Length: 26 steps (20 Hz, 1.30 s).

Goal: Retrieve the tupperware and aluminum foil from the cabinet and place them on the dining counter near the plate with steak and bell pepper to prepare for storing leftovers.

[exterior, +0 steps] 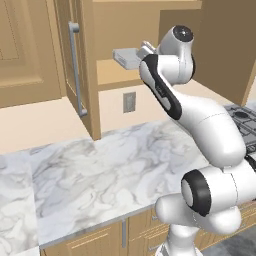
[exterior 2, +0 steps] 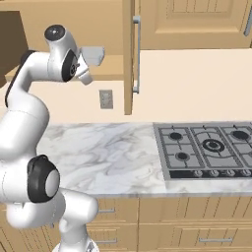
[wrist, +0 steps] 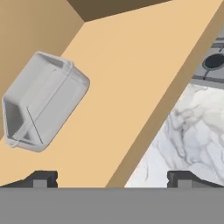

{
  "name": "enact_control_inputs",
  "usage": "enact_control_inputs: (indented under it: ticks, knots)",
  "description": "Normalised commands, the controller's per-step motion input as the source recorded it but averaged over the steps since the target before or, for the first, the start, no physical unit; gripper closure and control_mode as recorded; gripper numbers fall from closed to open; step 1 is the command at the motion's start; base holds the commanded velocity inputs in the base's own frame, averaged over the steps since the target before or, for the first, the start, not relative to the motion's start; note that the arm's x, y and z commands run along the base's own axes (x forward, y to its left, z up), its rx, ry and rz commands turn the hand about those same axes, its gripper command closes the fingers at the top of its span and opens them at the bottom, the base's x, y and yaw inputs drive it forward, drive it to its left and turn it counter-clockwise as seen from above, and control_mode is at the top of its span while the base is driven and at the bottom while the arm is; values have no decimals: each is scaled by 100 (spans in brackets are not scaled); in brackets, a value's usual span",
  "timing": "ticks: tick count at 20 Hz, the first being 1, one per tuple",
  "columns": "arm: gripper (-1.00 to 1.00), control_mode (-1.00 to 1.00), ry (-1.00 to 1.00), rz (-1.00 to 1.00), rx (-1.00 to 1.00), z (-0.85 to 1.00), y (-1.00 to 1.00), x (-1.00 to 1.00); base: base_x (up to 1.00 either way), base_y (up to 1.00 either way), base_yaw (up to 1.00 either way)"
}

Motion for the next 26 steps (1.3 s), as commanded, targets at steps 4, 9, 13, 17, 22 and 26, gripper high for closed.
enact_control_inputs:
  ticks: [4,9,13,17,22,26]
  knots:
    - [-100,-100,0,0,0,0,20,36,0,0,0]
    - [-100,-100,0,0,0,0,14,33,0,0,0]
    - [-100,-100,0,0,0,0,12,32,0,0,0]
    - [-100,-100,0,0,0,0,10,31,0,0,0]
    - [-100,-100,0,0,1,0,5,28,0,0,0]
    - [-100,-100,0,0,1,0,1,16,0,0,0]
